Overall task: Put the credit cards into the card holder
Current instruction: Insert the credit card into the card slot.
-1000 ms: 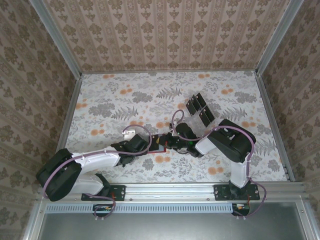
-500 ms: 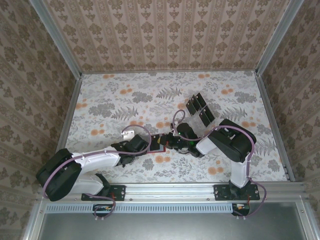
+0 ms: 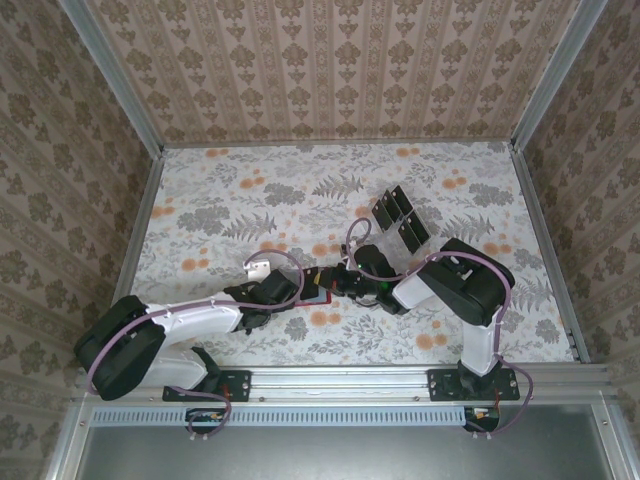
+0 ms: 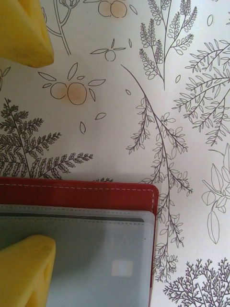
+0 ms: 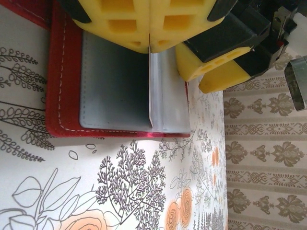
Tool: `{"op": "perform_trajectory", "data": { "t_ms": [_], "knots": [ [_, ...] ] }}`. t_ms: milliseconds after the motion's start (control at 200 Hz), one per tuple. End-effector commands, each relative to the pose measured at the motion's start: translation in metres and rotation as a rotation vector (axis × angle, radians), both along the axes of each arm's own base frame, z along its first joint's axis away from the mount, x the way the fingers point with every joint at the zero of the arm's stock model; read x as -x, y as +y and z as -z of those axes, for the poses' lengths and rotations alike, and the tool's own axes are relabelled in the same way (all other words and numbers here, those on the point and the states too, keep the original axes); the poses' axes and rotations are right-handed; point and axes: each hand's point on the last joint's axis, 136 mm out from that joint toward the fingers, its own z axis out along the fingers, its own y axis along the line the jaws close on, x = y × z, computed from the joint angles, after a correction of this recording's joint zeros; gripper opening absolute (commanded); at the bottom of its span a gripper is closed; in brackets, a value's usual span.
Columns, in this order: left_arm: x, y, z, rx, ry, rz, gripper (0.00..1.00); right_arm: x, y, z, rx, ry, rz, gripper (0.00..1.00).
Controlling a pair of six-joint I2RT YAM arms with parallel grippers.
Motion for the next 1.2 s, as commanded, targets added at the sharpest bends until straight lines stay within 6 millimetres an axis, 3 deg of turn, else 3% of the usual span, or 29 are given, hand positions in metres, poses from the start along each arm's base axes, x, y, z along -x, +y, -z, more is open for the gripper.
{"op": "perform_trajectory", "data": {
  "t_ms": [0,445,910,1195],
  "knots": [
    [0.027,0.031,0.025,-0.143,0.127,-0.001,1.00,-0.006,0.000,-0.013,-0.026,-0.039,0.013,0.00],
    [0.028,0.032,0.026,-0.145,0.129,0.003,1.00,-0.005,0.008,0.001,-0.050,0.002,0.002,0.00],
    [0.029,0.032,0.027,-0.145,0.129,0.004,1.00,0.002,0.017,0.002,-0.058,0.015,-0.028,0.00],
    [0.028,0.031,0.028,-0.147,0.130,0.004,1.00,0.008,0.013,0.009,-0.046,0.030,-0.032,0.00]
  ]
}}
